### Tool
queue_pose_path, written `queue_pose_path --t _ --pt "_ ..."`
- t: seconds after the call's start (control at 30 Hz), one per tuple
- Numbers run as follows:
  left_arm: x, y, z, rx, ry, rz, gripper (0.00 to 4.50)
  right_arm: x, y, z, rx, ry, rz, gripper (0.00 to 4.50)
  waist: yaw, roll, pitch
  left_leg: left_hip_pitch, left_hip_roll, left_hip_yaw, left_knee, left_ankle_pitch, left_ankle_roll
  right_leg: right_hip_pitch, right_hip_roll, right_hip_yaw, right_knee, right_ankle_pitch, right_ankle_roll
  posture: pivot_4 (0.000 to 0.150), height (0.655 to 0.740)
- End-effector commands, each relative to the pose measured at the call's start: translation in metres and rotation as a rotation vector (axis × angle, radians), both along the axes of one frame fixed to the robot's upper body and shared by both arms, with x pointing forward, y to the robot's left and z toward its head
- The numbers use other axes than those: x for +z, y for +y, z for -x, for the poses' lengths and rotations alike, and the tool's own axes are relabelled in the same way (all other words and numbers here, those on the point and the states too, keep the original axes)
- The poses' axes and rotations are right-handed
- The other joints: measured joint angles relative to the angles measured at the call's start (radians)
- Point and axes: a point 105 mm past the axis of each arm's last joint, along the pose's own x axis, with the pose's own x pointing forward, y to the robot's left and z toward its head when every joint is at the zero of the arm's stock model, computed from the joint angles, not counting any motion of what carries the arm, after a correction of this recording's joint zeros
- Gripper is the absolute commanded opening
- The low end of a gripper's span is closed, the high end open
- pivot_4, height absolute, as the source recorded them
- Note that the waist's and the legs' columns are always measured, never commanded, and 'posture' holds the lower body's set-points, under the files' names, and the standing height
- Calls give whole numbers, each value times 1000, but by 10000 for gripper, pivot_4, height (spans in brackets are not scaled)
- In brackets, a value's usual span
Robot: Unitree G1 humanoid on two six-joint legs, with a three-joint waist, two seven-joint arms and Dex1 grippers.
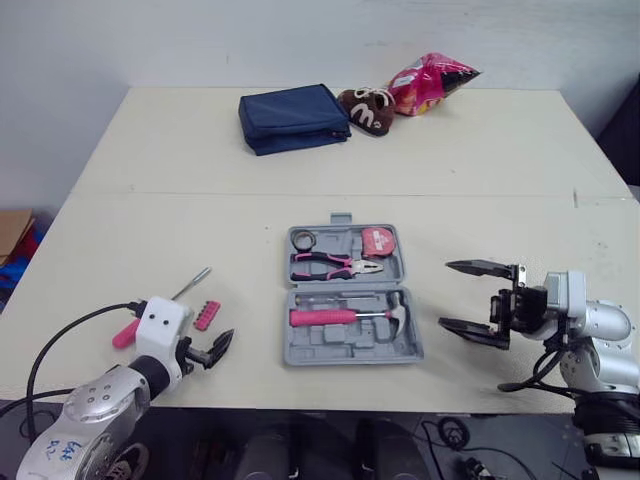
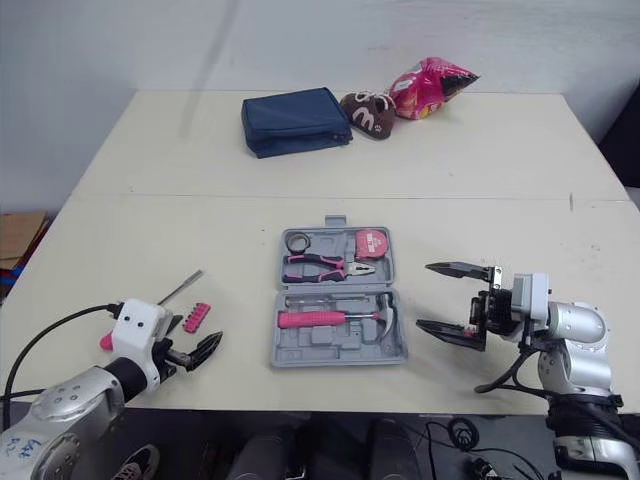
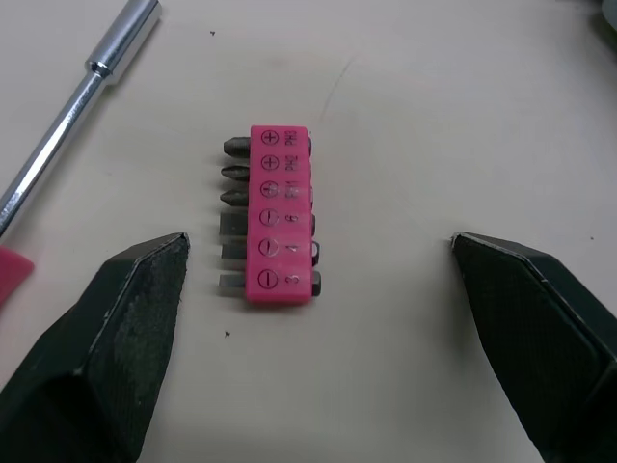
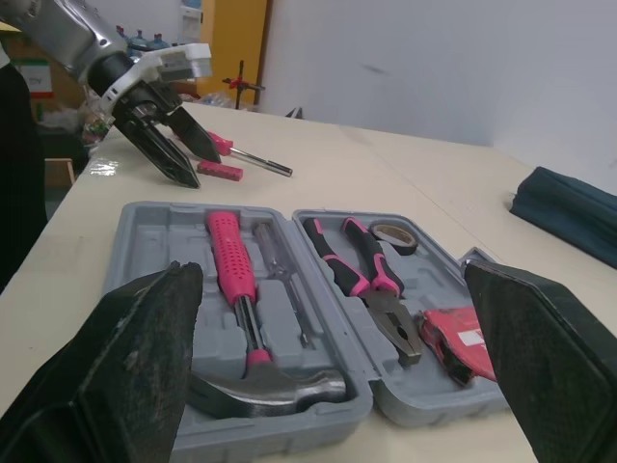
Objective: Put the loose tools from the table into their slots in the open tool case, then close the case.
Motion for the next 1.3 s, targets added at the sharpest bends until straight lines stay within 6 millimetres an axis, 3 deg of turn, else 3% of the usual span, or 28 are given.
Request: queue_pose_path --t 0.03,0.3,0.4,0.53,0.67,0.87,1.0,1.13,1.3 --pt "-6 0 -3 -17 27 -11 44283 9 2 8 40 -42 -6 45000 6 0 0 0 0 0 0 0 0 0 0 0 0 0 0 1500 7400" --pt "-12 -2 -4 -22 56 15 44283 8 7 12 59 -35 -10 45000 16 0 0 0 0 0 0 0 0 0 0 0 1 0 0 1500 7400" --pt "-17 -3 -4 -30 70 18 36474 7 6 12 55 -35 -10 45000 16 1 0 0 0 0 0 0 0 0 0 0 1 0 0 1500 7400" --pt "-19 -3 -5 -37 74 11 19131 6 6 12 51 -34 -9 45000 16 1 -1 0 0 0 0 0 0 0 0 0 1 0 0 1500 7400" --pt "-26 -3 -4 -66 93 -7 6782 5 5 12 45 -31 -10 45000 16 2 -1 0 0 0 0 0 0 0 0 0 0 0 0 1500 7400" --pt "-21 3 -4 -74 46 -28 6771 3 4 13 35 -27 -8 45000 15 5 -3 1 0 0 0 0 0 0 0 0 0 0 0 1500 7400" --pt "18 7 -14 -98 -201 -12 6771 2 0 13 16 -28 -5 45000 14 4 -2 0 0 0 0 -1 1 0 0 0 0 0 0 1500 7400" --pt "56 -5 -9 -334 -354 -36 6771 3 -6 12 -10 -34 2 45000 15 0 0 -1 0 0 0 -1 0 -1 0 -1 0 0 0 1500 7400" --pt "81 -38 1 -686 -308 -32 6771 -1 -15 13 -30 -21 38 45000 14 0 0 -1 0 0 0 -2 1 0 -1 -1 -1 0 0 1500 7400"
